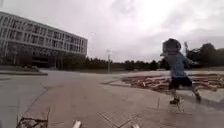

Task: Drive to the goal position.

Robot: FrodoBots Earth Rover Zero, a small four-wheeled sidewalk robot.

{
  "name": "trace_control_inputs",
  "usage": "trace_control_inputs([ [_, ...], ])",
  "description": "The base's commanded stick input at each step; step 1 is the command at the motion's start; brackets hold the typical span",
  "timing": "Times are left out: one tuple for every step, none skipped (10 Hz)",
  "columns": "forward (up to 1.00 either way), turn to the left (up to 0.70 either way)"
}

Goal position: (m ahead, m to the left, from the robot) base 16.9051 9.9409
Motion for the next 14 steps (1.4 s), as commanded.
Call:
trace_control_inputs([
  [0.70,0.00],
  [0.70,0.00],
  [0.70,0.00],
  [0.58,0.00],
  [0.31,0.00],
  [0.07,0.00],
  [0.06,0.00],
  [0.06,0.00],
  [0.06,0.00],
  [0.06,0.00],
  [0.06,0.00],
  [0.06,0.00],
  [0.06,0.00],
  [0.06,0.00],
])
